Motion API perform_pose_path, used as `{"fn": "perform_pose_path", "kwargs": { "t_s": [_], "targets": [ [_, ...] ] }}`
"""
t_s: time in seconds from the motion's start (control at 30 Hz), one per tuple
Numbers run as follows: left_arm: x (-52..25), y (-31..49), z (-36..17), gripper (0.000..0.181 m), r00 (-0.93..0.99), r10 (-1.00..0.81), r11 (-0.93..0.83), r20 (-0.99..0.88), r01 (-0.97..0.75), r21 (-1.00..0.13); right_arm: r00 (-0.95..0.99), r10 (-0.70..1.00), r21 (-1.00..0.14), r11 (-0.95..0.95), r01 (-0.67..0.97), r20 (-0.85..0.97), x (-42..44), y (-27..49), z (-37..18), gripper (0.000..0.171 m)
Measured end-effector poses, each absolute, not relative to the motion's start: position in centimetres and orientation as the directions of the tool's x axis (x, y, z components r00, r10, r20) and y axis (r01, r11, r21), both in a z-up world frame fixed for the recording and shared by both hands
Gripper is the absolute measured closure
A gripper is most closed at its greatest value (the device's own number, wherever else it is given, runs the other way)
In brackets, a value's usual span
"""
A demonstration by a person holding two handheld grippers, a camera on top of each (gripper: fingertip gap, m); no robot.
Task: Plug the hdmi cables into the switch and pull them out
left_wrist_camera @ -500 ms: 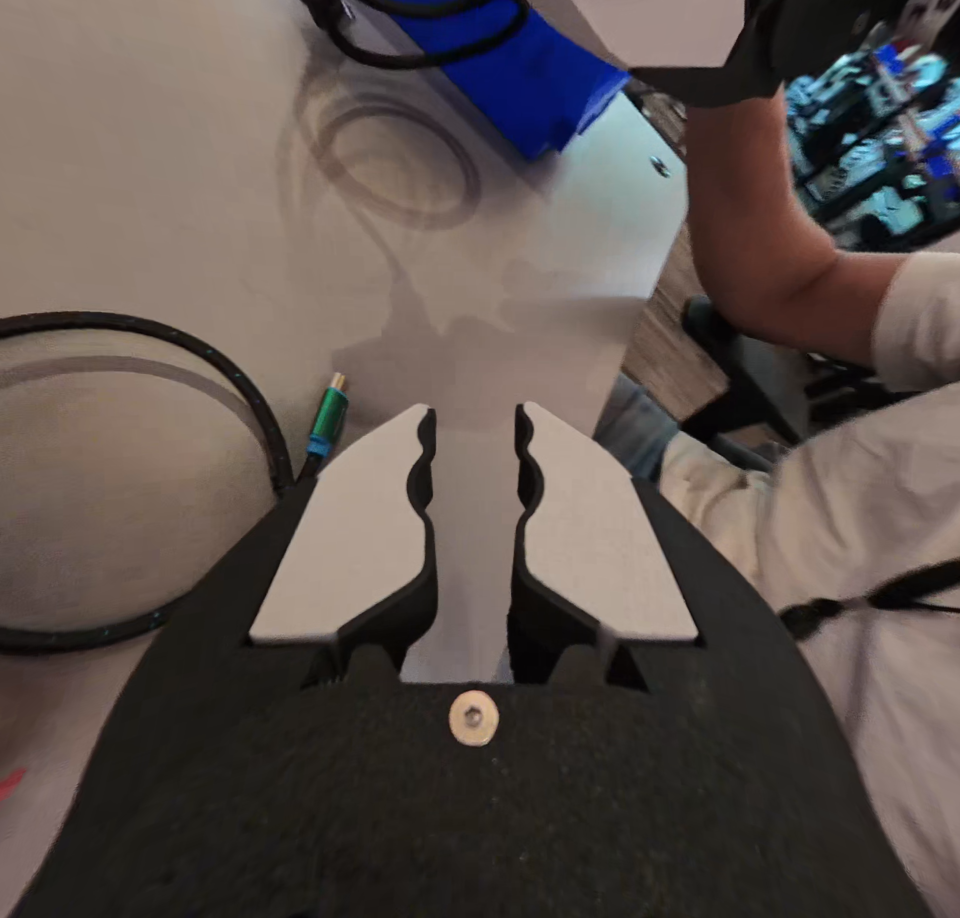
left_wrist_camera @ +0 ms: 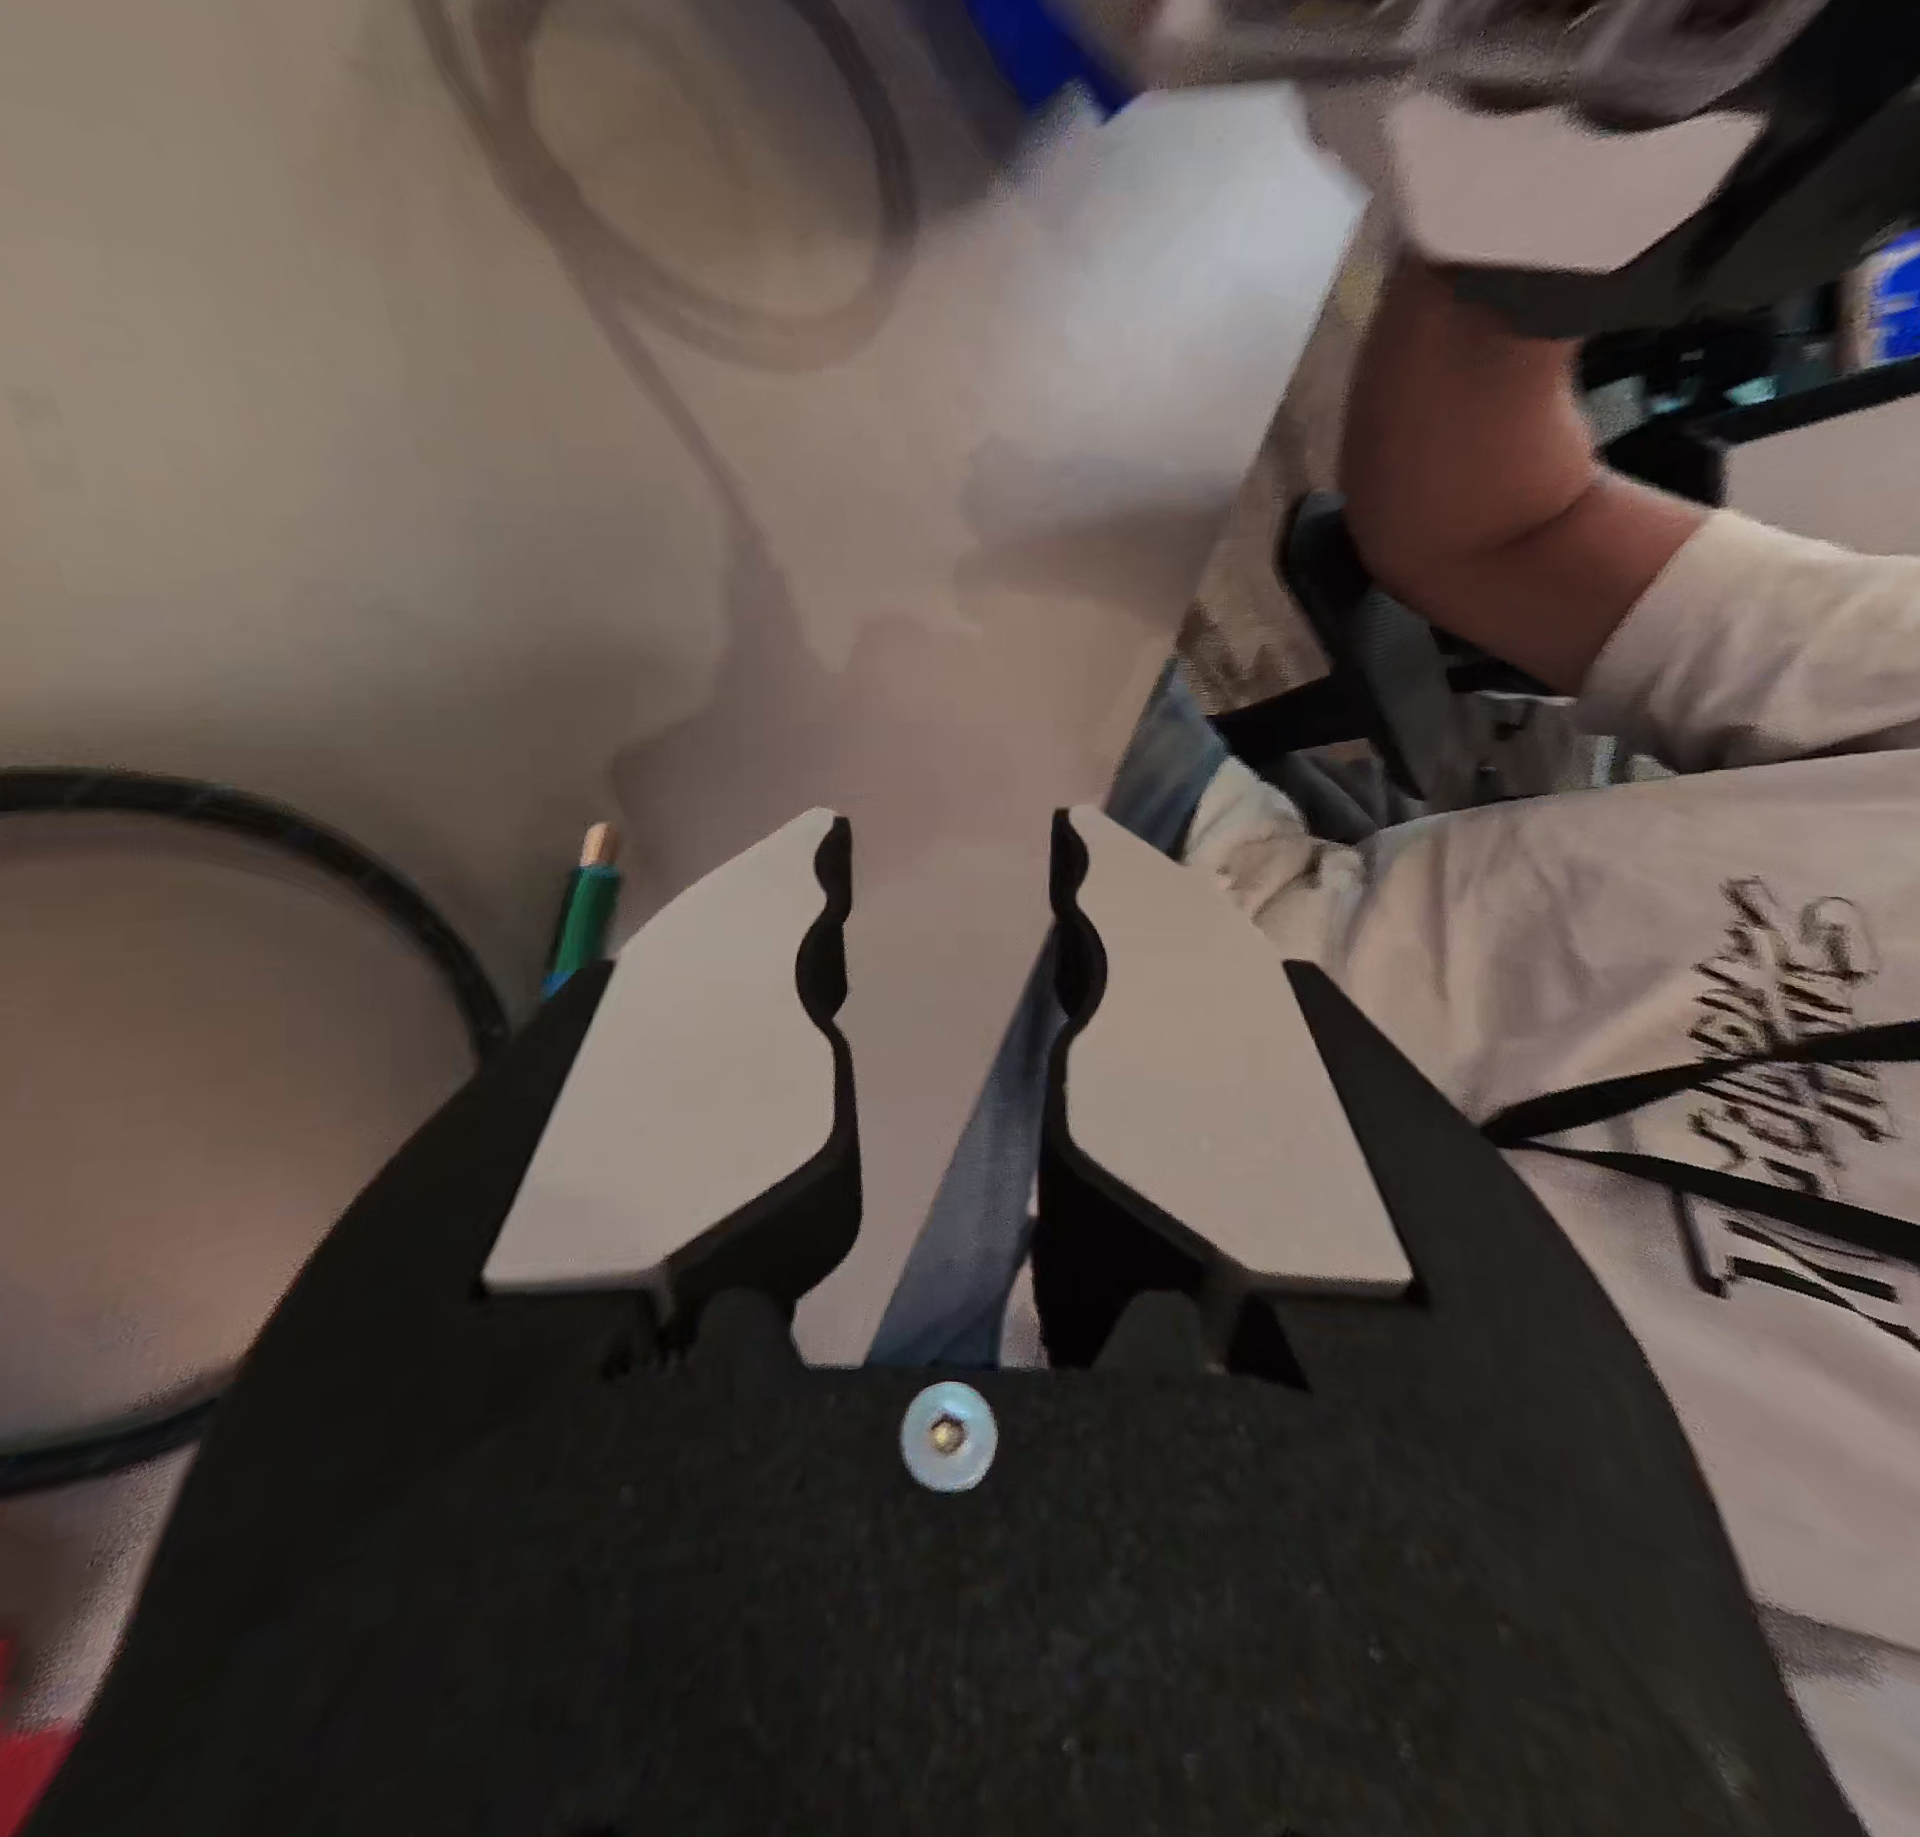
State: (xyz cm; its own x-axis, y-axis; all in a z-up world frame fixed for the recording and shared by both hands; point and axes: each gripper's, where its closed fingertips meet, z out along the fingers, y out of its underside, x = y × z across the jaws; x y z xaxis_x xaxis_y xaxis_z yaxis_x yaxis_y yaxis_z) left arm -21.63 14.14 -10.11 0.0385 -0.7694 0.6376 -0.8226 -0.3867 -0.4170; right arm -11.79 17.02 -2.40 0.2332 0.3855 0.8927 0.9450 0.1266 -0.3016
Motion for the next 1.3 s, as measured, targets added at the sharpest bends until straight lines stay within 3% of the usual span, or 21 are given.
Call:
{"fn": "perform_pose_path", "kwargs": {
  "t_s": [0.1, 0.2, 0.33, 0.5, 0.57, 0.67, 0.83, 0.9, 1.0, 1.17, 1.3],
  "targets": [
    [-23.0, 16.0, -11.6, 0.146, 0.073, -0.854, -0.332, 0.515, -0.840, -0.430, 0.233, 0.380, -0.301, 0.129, 0.945, 0.895, -11.7, 16.8, -2.1, 0.149],
    [-23.9, 17.0, -12.7, 0.157, -0.025, -0.923, -0.174, 0.383, -0.862, -0.476, 0.232, 0.378, -0.299, 0.131, 0.945, 0.896, -11.9, 16.7, -1.8, 0.149],
    [-24.3, 16.4, -14.1, 0.157, -0.120, -0.859, -0.127, 0.497, -0.892, -0.434, 0.224, 0.380, -0.295, 0.139, 0.945, 0.897, -12.5, 16.5, -1.7, 0.149],
    [-24.1, 17.2, -15.8, 0.155, -0.052, -0.840, -0.136, 0.541, -0.943, -0.303, 0.217, 0.383, -0.290, 0.143, 0.946, 0.898, -12.7, 16.5, -1.8, 0.149],
    [-24.5, 17.5, -16.9, 0.155, -0.007, -0.881, -0.117, 0.474, -0.966, -0.232, 0.217, 0.384, -0.289, 0.142, 0.947, 0.897, -12.5, 16.5, -1.9, 0.149],
    [-24.8, 17.1, -18.2, 0.154, -0.026, -0.948, -0.047, 0.316, -0.974, -0.221, 0.223, 0.381, -0.292, 0.134, 0.947, 0.897, -12.1, 16.4, -1.8, 0.149],
    [-24.4, 17.3, -20.1, 0.154, -0.061, -0.991, 0.029, 0.116, -0.965, -0.262, 0.225, 0.392, -0.293, 0.120, 0.949, 0.892, -11.6, 16.4, -2.3, 0.149],
    [-24.2, 17.7, -20.2, 0.165, -0.080, -0.996, 0.067, 0.034, -0.954, -0.294, 0.218, 0.392, -0.283, 0.116, 0.952, 0.894, -11.6, 16.4, -2.4, 0.149],
    [-24.2, 17.8, -20.2, 0.167, -0.107, -0.991, 0.126, -0.074, -0.936, -0.330, 0.220, 0.392, -0.284, 0.114, 0.952, 0.893, -11.6, 16.4, -2.4, 0.149],
    [-24.5, 19.7, -18.7, 0.168, -0.037, -0.875, 0.242, -0.483, -0.898, -0.368, 0.225, 0.395, -0.290, 0.112, 0.950, 0.891, -11.5, 16.5, -2.5, 0.149],
    [-25.0, 18.6, -19.3, 0.168, -0.037, -0.759, 0.273, -0.650, -0.924, -0.266, 0.214, 0.408, -0.278, 0.103, 0.955, 0.888, -11.6, 16.7, -3.3, 0.148]
  ]
}}
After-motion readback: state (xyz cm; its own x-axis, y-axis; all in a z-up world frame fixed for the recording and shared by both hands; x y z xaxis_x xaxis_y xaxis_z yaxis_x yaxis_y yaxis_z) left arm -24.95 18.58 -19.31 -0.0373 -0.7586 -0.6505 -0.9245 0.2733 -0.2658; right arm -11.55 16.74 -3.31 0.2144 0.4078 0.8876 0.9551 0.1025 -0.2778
